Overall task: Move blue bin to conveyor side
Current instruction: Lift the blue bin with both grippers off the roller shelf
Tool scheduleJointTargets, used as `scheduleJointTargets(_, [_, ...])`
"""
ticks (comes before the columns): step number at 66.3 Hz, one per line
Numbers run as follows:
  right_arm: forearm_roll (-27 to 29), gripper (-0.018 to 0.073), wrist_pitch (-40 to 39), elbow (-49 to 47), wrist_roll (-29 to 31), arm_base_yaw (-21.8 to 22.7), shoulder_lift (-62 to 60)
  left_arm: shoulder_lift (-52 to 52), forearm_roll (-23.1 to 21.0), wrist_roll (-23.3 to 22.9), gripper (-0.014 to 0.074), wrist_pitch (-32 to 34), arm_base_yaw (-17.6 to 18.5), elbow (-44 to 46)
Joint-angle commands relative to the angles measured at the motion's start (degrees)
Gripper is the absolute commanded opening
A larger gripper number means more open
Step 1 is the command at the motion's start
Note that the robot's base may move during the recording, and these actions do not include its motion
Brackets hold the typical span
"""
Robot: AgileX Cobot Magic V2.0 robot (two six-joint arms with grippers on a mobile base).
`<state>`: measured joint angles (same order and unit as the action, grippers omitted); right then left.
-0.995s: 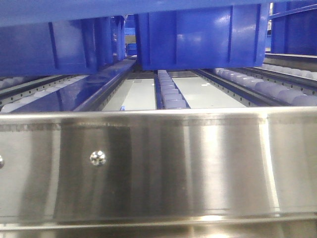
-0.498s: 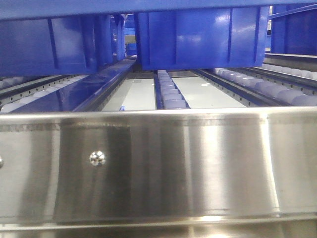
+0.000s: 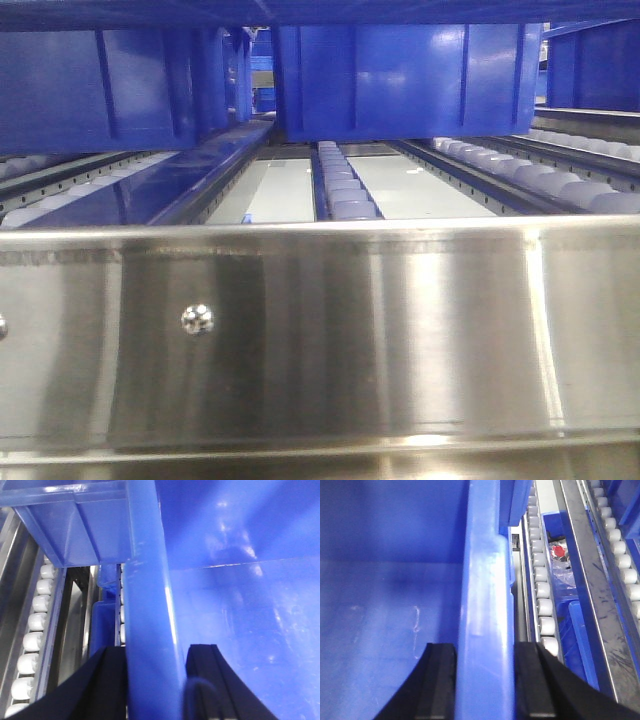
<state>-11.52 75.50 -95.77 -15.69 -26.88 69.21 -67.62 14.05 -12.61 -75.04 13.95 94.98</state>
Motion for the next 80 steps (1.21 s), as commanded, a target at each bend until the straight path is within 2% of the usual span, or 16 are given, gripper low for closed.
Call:
scheduleJointTargets(1, [-0.37,-0.0070,-5.54,-0.83,0.67,-0.15,-0.49,0.92,-0.66,0.27,-0.0016,5.25,0.69,1.33])
scheduleJointTargets(80, [-0.37,-0.0070,-7.09,-0.83,0.67,-0.15,-0.49,0.92,-0.64,0.27,-0.0016,5.90,0.69,1.33])
